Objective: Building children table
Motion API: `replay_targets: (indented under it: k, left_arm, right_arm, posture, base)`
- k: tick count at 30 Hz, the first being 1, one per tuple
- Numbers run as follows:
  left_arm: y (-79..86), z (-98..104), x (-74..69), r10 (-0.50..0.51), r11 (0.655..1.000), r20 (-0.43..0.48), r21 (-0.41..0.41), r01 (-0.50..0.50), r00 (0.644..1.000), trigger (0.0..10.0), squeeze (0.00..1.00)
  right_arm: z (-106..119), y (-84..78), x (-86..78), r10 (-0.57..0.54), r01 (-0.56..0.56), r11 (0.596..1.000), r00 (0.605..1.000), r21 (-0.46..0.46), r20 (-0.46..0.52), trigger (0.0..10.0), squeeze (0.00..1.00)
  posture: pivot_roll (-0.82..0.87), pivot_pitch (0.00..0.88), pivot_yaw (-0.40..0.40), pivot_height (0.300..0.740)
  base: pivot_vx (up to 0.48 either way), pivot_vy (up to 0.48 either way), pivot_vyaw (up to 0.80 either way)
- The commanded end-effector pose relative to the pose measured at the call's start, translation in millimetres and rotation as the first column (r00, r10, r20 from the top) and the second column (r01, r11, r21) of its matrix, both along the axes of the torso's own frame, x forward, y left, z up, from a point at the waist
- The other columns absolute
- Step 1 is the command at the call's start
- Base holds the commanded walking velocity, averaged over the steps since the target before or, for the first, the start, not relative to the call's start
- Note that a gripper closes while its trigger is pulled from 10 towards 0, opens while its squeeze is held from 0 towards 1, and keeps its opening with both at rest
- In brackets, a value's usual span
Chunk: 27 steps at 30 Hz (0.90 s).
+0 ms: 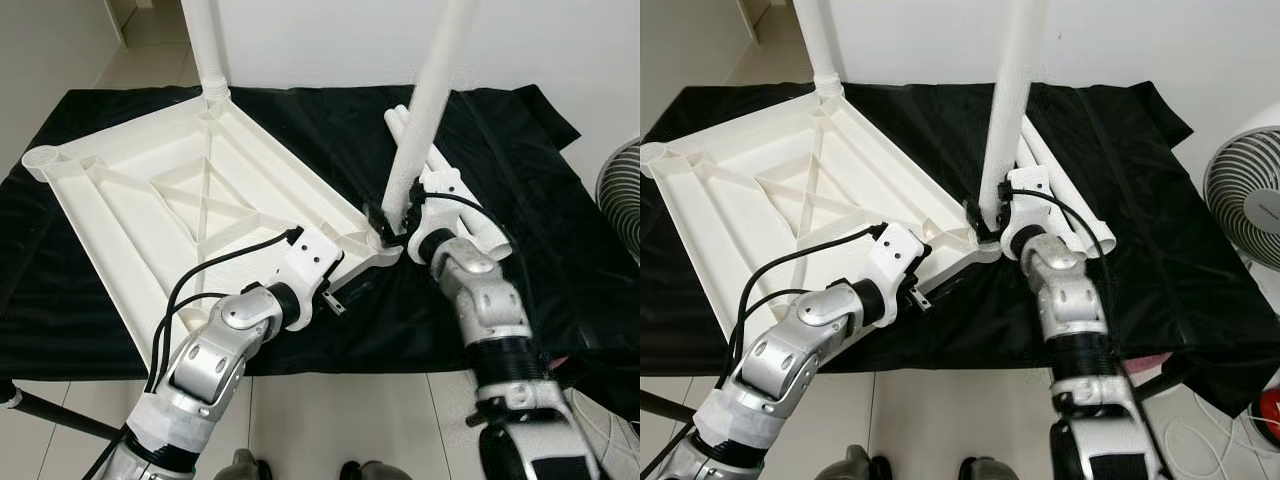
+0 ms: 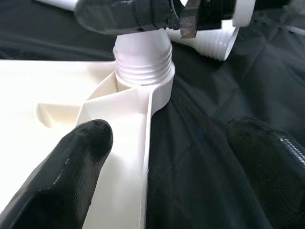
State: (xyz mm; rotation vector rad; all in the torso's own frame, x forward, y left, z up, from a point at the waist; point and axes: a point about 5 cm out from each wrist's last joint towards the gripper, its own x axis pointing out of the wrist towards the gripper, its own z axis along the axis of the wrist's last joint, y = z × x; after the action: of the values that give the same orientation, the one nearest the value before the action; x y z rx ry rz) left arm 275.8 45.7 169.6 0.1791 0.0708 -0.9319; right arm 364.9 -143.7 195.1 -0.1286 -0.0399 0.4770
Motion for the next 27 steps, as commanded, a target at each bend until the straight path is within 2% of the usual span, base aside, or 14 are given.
replay_targets:
  k: [1, 6, 7, 8, 9, 10, 16, 23, 24, 27]
  left_arm:
    - [0.7, -0.3, 1.7, 0.01, 1.0, 0.002, 0.015, -0.01, 1.0, 10.0, 0.0]
    - [1.2, 0.2, 1.5, 0.012, 1.0, 0.004, 0.015, -0.012, 1.0, 10.0, 0.0]
    - [1.4, 0.3, 1.0, 0.013, 1.0, 0.005, 0.015, -0.013, 1.0, 10.0, 0.0]
    - [1.4, 0.3, 1.0, 0.013, 1.0, 0.005, 0.015, -0.013, 1.0, 10.0, 0.0]
    - [1.6, 0.5, 0.5, 0.015, 1.0, 0.006, 0.015, -0.015, 1.0, 10.0, 0.0]
    - [1.8, 0.6, 0.1, 0.016, 1.0, 0.006, 0.015, -0.016, 1.0, 10.0, 0.0]
    - [2.9, 0.3, -1.0, 0.022, 1.0, 0.004, 0.015, -0.023, 1.0, 10.0, 0.0]
    - [2.8, -0.1, -0.7, 0.022, 1.0, 0.002, 0.016, -0.022, 1.0, 10.0, 0.0]
    - [2.3, 0.1, -0.3, 0.02, 1.0, 0.003, 0.016, -0.02, 1.0, 10.0, 0.0]
    - [1.6, 0.6, 0.6, 0.017, 1.0, 0.004, 0.016, -0.017, 1.0, 10.0, 0.0]
  right_arm:
    - [0.2, 8.8, 1.9, 0.101, -0.099, 0.994, 0.995, -0.05, 0.024, 10.0, 0.0]
    - [-3.1, 15.3, 2.7, 0.194, -0.191, 0.977, 0.981, -0.098, 0.014, 10.0, 0.0]
    - [-5.1, 17.0, 3.9, 0.223, -0.221, 0.968, 0.975, -0.115, 0.003, 9.2, 0.0]
    - [-5.1, 17.0, 3.9, 0.223, -0.221, 0.968, 0.975, -0.115, 0.003, 9.2, 0.0]
    - [-8.4, 17.9, 4.9, 0.247, -0.247, 0.96, 0.969, -0.133, -0.016, 4.0, 0.0]
    - [-11.9, 17.8, 5.7, 0.26, -0.262, 0.954, 0.965, -0.146, -0.037, 0.0, 0.0]
    - [-22.4, 11.4, 5.8, 0.29, -0.302, 0.939, 0.953, -0.162, -0.089, 0.0, 0.0]
    - [-30.3, -0.2, 5.3, 0.267, -0.281, 0.946, 0.958, -0.163, -0.105, 0.0, 0.0]
    - [-31.5, -2.8, 6.4, 0.235, -0.249, 0.957, 0.966, -0.149, -0.11, 10.0, 0.0]
    - [-32.7, -4.8, 7.8, 0.186, -0.201, 0.97, 0.976, -0.138, -0.112, 10.0, 0.0]
  posture:
    - [-0.1, 0.089, 0.03, 0.74]
    - [-0.1, 0.088, 0.03, 0.74]
    - [-0.1, 0.088, 0.03, 0.74]
    - [-0.1, 0.088, 0.03, 0.74]
    - [-0.08, 0.085, 0.027, 0.74]
    - [-0.08, 0.085, 0.027, 0.74]
    - [-0.07, 0.085, 0.022, 0.74]
    - [-0.08, 0.085, 0.021, 0.74]
    - [-0.08, 0.081, 0.02, 0.74]
    - [-0.08, 0.081, 0.02, 0.74]
  base:
    - [0.0, 0.0, 0.0]
    - [0.0, 0.0, 0.0]
    - [0.0, 0.0, 0.0]
    - [0.0, 0.0, 0.0]
    - [0.0, 0.0, 0.0]
    - [0.0, 0.0, 0.0]
    - [0.0, 0.0, 0.0]
    - [0.0, 0.0, 0.0]
    - [0.0, 0.0, 0.0]
    - [0.0, 0.0, 0.0]
